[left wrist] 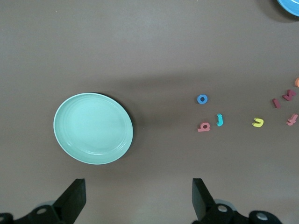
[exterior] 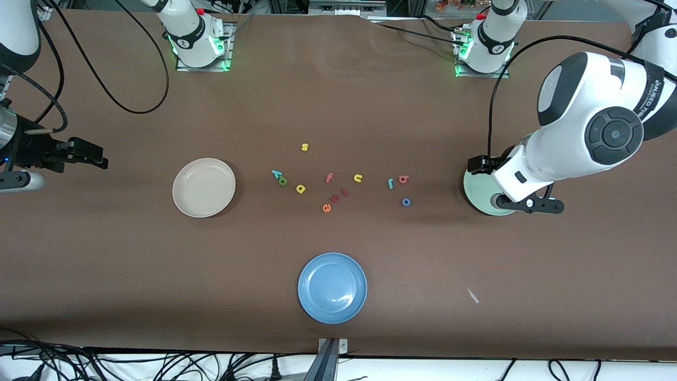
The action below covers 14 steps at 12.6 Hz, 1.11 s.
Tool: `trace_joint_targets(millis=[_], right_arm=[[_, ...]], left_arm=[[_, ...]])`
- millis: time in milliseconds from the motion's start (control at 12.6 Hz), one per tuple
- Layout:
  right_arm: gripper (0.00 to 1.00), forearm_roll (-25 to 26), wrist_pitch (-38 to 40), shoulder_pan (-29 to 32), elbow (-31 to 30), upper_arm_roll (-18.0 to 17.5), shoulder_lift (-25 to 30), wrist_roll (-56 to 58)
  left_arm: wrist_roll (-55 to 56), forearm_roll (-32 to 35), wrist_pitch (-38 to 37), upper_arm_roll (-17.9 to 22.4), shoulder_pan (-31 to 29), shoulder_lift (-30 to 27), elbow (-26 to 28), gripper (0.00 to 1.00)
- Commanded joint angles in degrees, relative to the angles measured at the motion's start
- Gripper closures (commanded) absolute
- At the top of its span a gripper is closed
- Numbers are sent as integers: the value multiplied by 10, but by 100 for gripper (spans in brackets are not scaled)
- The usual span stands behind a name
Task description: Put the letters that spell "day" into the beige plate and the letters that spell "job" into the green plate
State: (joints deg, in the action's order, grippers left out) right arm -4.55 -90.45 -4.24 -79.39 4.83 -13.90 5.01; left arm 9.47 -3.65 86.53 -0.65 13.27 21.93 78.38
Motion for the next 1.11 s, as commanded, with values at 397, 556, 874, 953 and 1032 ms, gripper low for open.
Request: trace_joint_targets(millis=[397, 556, 874, 953, 1032], right_arm=[[0, -18, -18, -7, -16, -21, -11, -2], [0, -41, -20, -9, -14, -29, -32, -4], [0, -48, -17, -9, -23, -28, -39, -3], [0, -47, -16, -8, -24, -28, -38, -4], [0, -48, -10, -9, -25, -25, -31, -3]], left_arm=[[-7, -16, -10, 1, -8, -11, 20, 0], [-12, -19, -12, 1, -8, -12, 25, 0], [-12, -28, -9, 1, -7, -12, 43, 0], [-11, -53, -7, 1, -7, -12, 48, 0], [-10, -65, -4, 1, -7, -12, 55, 1]])
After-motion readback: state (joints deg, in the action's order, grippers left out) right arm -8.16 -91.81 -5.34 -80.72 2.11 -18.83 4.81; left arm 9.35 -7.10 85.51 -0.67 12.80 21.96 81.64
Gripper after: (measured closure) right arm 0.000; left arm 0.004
